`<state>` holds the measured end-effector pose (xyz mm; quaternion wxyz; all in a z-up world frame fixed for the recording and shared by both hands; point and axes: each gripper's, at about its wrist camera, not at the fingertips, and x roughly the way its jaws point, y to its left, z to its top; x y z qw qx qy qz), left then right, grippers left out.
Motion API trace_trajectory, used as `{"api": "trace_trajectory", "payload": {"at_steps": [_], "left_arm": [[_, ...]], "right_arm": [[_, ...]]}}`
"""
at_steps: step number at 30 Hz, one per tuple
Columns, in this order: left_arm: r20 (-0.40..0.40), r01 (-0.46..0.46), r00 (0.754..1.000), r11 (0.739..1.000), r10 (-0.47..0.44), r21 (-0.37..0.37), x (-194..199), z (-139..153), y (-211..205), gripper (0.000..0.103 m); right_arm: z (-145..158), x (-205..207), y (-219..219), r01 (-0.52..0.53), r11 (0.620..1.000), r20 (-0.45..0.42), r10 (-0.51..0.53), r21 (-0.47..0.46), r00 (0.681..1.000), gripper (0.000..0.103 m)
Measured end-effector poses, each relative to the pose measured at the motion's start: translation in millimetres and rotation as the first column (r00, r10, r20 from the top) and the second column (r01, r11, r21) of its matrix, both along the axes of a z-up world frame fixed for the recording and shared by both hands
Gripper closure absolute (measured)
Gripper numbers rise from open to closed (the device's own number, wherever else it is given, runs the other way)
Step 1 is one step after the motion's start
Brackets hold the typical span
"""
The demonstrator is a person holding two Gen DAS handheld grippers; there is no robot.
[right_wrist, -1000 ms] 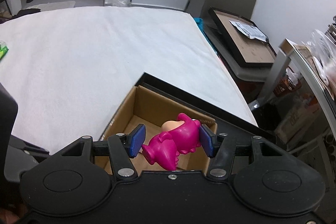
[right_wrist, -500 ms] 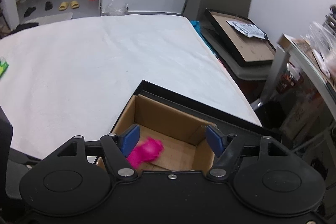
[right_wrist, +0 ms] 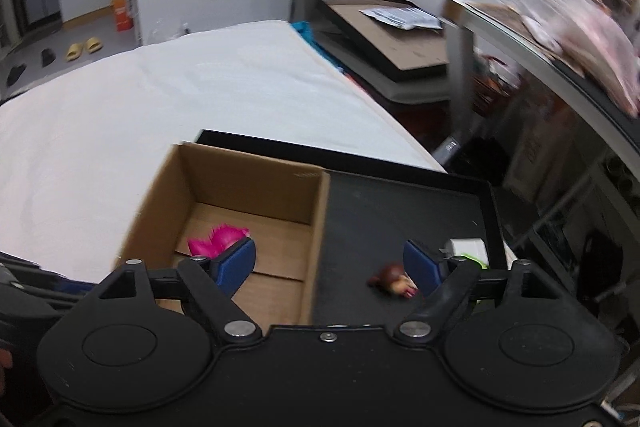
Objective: Organize rigid objects
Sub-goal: 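Move the right gripper to the lavender cube and close on it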
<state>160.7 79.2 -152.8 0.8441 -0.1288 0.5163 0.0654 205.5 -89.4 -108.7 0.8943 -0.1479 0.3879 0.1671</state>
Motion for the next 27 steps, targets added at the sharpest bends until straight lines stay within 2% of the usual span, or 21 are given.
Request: {"api": "trace_trajectory", "payload": {"at_steps": [2,10,14,17,27], "left_arm": [[0.006,0.003,1.0,1.0,-0.003,0.022,0,2,-4,0.076],[0.028,0.003,1.0,0.995,-0.006,0.096,-1,10,-19,0.065],[0.05,-0.013,0.999,0.989,0.006,0.146,-3,15,-26,0.055],[0.045,0.009,0.999,0.985,-0.017,0.171,-1,15,-33,0.052],[-0.012,0.012,1.0,0.969,-0.01,0.245,12,9,-49,0.051]], "right_arm": [[-4,1,-14,0.031,0.999,-0.005,-0.031,0.013,1.0,0.021],[-21,2,-66,0.124,0.991,-0.038,-0.122,0.051,0.992,0.021],[-33,-1,-85,0.166,0.984,-0.049,-0.163,0.07,0.985,0.017],[-44,0,-98,0.192,0.978,-0.061,-0.188,0.085,0.98,0.015],[-79,11,-135,0.3,0.942,-0.156,-0.278,0.148,0.948,0.015]]}}
